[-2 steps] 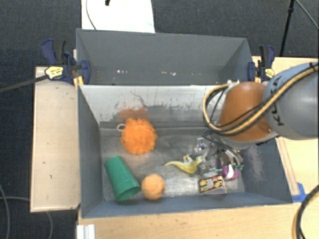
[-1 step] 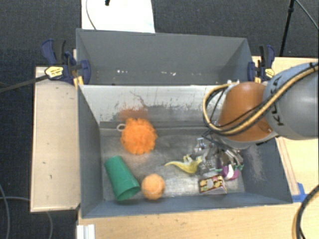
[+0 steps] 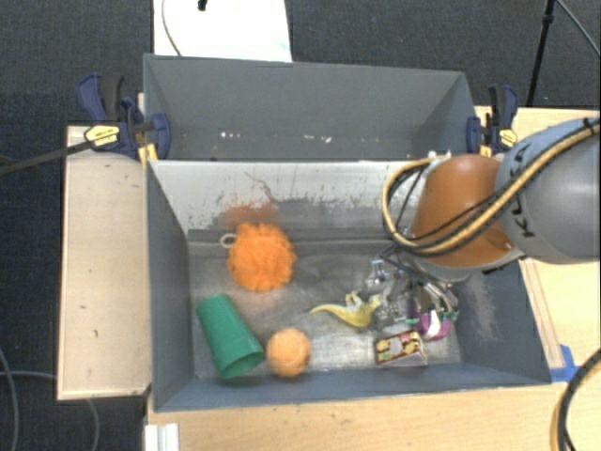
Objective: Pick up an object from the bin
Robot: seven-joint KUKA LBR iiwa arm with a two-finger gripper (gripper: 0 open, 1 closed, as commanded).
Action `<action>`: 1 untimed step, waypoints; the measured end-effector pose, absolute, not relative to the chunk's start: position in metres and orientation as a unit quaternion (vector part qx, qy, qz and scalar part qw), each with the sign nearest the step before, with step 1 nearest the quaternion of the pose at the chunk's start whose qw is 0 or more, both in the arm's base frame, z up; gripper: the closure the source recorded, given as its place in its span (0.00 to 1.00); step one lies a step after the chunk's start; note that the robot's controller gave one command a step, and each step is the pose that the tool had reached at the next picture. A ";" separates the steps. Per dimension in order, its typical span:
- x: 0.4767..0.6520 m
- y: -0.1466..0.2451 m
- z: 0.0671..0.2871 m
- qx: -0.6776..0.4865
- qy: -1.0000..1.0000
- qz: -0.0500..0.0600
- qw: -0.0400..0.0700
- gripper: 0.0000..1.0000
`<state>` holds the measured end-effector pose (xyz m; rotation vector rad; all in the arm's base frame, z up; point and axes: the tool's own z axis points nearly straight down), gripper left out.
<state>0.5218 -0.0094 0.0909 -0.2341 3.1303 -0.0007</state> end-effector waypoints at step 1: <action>0.522 -0.009 0.091 -0.075 0.997 0.000 0.001 1.00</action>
Offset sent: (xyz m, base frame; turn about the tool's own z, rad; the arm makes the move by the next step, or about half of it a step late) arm 0.0000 0.0000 0.0000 0.0000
